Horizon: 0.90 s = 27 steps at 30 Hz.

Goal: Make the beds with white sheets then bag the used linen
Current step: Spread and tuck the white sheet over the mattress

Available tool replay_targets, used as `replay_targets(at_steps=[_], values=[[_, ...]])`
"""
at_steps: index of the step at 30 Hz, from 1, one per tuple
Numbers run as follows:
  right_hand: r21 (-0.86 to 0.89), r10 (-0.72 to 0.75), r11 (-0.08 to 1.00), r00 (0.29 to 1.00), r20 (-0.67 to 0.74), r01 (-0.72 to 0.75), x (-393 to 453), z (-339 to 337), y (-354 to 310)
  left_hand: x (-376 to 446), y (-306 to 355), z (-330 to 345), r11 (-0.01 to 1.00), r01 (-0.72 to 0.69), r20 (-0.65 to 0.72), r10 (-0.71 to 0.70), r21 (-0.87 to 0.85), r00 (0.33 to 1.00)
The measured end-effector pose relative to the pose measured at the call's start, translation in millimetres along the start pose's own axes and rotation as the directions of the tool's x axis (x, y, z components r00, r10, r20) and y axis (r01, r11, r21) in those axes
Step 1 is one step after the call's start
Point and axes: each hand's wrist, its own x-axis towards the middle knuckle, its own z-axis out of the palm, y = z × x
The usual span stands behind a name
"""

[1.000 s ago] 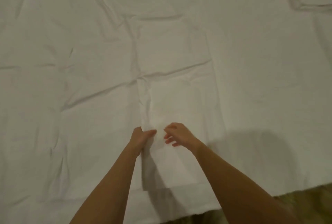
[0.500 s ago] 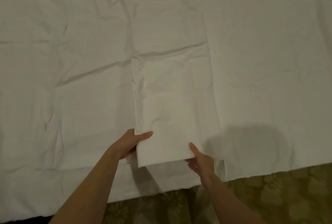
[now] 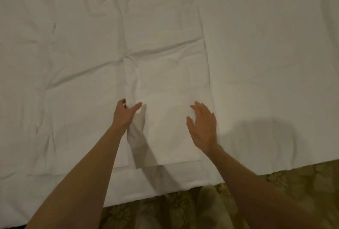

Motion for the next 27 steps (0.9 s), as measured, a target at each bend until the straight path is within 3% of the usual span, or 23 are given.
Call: replay_targets(at_steps=[2, 5, 12, 17, 24, 27], values=[[-0.204, -0.068, 0.974, 0.982, 0.174, 0.103, 26.6, 2.3, 0.7, 13.1, 10.6, 4.8, 1.0, -0.031, -0.031, 0.031, 0.001, 0.999], [-0.307, -0.067, 0.943, 0.974, 0.215, 0.133, 66.6, 5.8, 0.3, 35.3, 25.4, 7.9, 0.999, -0.045, -0.064, 0.045, -0.005, 0.997], [-0.289, -0.053, 0.954, 0.994, 0.099, 0.079, 182.5, 6.8, -23.1, 101.6, 80.2, 10.4, 0.985, -0.084, -0.071, 0.074, -0.153, 0.995], [-0.337, -0.084, 0.935, 0.993, 0.081, 0.107, 258.5, 0.7, -28.1, 156.0, 131.8, 8.9, 0.944, -0.005, -0.073, -0.02, -0.33, 0.997], [-0.317, -0.146, 0.933, 0.985, 0.092, 0.168, 346.1, -12.9, -38.6, 208.3, 173.5, 15.1, 0.99, -0.078, -0.084, 0.068, -0.12, 0.994], [-0.246, -0.133, 0.956, 0.984, 0.12, 0.159, 382.6, -24.2, -36.3, 226.7, 187.2, 7.9, 0.97, -0.172, -0.119, 0.152, -0.175, 0.981]])
